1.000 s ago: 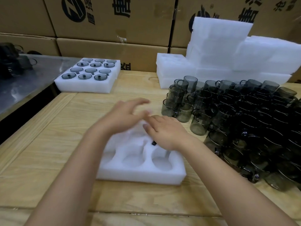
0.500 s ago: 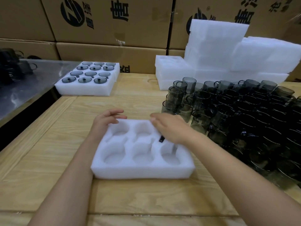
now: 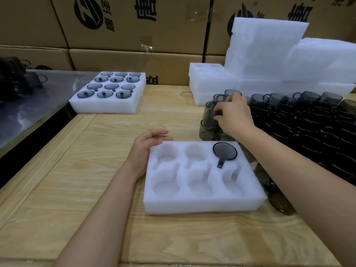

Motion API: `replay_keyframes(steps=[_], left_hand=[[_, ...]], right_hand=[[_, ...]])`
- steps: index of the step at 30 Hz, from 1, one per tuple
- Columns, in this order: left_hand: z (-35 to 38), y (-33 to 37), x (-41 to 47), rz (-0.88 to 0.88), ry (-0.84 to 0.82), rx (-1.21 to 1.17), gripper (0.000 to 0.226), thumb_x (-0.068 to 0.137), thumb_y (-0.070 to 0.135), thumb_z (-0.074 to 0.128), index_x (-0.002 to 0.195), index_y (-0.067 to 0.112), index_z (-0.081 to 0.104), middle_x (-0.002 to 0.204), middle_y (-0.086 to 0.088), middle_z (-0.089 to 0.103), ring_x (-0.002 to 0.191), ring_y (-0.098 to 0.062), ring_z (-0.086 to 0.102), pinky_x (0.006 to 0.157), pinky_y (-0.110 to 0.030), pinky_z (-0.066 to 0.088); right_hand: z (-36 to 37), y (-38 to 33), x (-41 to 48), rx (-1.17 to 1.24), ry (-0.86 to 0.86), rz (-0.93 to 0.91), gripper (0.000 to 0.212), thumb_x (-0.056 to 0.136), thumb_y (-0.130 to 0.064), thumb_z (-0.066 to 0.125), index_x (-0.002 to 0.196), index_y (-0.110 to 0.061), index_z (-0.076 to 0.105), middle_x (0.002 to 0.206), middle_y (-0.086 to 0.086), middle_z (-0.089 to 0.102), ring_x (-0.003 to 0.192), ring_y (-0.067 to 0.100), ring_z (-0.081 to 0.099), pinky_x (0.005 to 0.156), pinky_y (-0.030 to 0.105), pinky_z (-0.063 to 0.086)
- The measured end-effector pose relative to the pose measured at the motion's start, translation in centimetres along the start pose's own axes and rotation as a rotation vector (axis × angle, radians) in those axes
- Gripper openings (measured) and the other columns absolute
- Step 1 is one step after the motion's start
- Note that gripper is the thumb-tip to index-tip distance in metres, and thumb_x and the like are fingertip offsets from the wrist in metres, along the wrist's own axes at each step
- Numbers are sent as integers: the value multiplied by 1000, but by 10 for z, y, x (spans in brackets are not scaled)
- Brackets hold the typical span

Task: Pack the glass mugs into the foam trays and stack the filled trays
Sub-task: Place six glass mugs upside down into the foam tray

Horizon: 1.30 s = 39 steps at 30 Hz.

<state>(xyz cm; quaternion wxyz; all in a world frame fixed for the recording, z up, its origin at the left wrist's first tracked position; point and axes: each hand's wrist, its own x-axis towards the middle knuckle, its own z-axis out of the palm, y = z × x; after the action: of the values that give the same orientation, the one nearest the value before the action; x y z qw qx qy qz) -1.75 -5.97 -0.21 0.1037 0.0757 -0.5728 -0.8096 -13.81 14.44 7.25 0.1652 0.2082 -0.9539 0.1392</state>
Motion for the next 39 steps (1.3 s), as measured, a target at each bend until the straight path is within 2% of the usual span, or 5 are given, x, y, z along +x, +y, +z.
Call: replay_keyframes(steps=[6,12,17,28,39], left_hand=[[-6,10,-2,124,28,43,36,66,8,54,100,11,64,93,-4,73,90,-19,64,80,-32,49],[10,40,-14,330,-166,282,45,72,9,65,116,16,58,107,-4,70,102,-18,65,84,-24,49],[53,38,-13,312,-344,645,65,63,29,84,121,37,56,114,7,65,106,-13,63,98,-35,47],[46,39,0,77,-440,651,35,80,-5,69,112,4,61,100,0,69,95,-2,65,76,-17,49],[34,40,4,66,-439,752,38,76,-6,72,110,8,67,107,-4,71,106,-6,63,79,-19,51]], right_hand=[[-31,-19,-30,523,-103,-75,9,81,-18,69,75,-23,65,140,-4,44,120,10,46,93,24,34],[-45,-33,-54,829,-266,-25,24,72,-34,77,63,-22,58,79,8,68,73,20,63,72,32,49],[-37,-42,-56,542,-90,50,39,72,-54,68,86,-21,51,78,-8,59,72,7,55,61,27,45],[-32,-36,-59,446,-352,-27,46,75,-58,64,105,-26,51,90,-8,57,49,8,61,58,36,57],[-15,-49,-60,185,-261,-121,46,76,-55,63,105,-22,51,96,-2,52,91,22,54,65,30,33]])
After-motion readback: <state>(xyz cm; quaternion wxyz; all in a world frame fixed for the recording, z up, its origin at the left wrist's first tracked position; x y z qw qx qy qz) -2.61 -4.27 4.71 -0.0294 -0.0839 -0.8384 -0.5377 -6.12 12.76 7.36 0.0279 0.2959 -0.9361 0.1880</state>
